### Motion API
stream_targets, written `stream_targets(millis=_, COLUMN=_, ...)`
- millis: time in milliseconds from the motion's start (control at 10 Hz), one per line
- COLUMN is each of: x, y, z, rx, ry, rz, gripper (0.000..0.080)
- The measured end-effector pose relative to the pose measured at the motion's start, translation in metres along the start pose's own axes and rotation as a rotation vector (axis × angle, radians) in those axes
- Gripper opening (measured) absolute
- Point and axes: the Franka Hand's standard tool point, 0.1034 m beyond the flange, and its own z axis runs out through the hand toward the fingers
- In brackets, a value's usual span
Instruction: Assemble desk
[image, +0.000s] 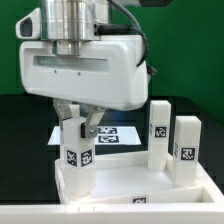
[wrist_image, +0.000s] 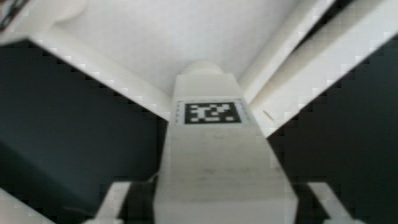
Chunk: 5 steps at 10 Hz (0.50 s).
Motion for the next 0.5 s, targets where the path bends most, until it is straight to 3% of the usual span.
stream_targets(millis=200, x=-0.0028, y=-0.0007, z=0.0009, rx=0.019, ry=-0.017, rz=0.436, gripper=0.0284)
stream_targets(millis=300, x=-0.0010, y=0.0035, z=0.0011, rx=0.033, ry=-0.016, rz=0.495, gripper=0.0285)
stream_targets(millis=500, x=-0.0019, y=0.0029, z=0.0010, rx=0.030, ry=-0.015, rz=0.593, gripper=0.0285)
